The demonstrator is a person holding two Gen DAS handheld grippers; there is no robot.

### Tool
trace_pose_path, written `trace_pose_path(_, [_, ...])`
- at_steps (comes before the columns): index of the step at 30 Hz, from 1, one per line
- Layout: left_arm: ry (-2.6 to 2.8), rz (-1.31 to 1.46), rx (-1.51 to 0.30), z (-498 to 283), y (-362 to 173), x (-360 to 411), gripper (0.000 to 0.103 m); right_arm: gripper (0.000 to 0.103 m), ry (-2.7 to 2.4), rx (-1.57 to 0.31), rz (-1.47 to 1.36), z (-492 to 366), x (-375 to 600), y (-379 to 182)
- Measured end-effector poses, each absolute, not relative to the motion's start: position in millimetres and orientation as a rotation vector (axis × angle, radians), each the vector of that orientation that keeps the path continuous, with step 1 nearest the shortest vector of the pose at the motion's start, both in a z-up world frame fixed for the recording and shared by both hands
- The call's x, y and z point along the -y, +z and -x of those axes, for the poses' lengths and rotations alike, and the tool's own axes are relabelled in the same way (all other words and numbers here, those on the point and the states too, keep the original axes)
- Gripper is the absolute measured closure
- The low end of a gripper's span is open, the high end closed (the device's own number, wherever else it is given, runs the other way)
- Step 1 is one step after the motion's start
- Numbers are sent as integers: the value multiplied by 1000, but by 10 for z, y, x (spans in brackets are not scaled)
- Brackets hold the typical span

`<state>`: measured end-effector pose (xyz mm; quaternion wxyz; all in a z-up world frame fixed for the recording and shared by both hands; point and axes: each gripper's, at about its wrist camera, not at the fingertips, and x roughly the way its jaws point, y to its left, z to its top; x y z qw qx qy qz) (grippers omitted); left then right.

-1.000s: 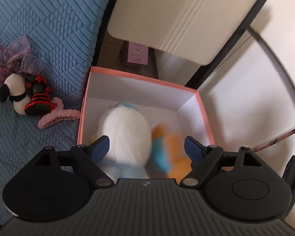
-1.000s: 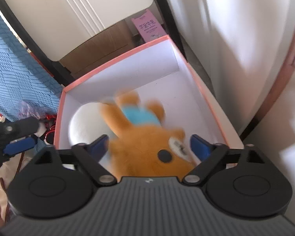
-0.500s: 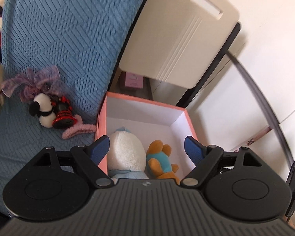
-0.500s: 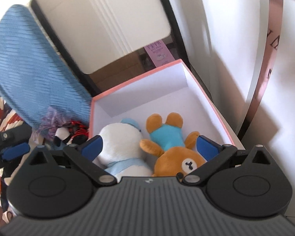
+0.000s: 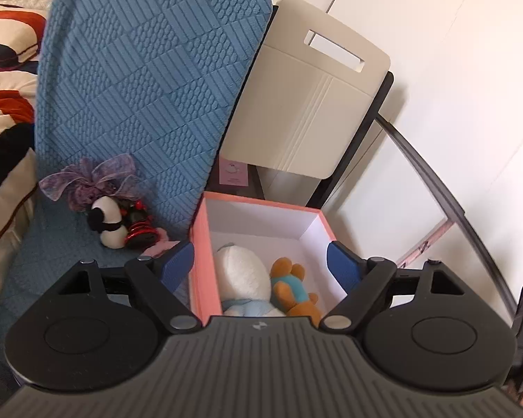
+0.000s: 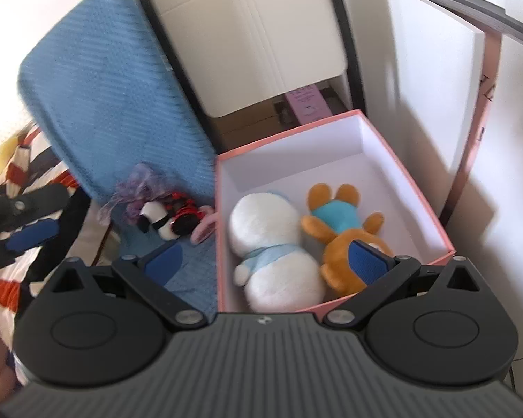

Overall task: Organize objects
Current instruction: 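Withdraw both tools from the box back toward the cushion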

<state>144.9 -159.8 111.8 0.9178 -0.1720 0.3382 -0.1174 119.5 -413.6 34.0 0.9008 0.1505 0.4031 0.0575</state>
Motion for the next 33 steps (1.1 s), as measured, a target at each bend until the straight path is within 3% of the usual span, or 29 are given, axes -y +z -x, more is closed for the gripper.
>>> trace_pose_path(19, [-195,355,-631,-860,734,773,16,0,176,-789,-232,-722,3211,147])
trace_pose_path(33, [-91,354,-670,-1096,3,338,16,0,232,-826,-170,-971,2674,-387])
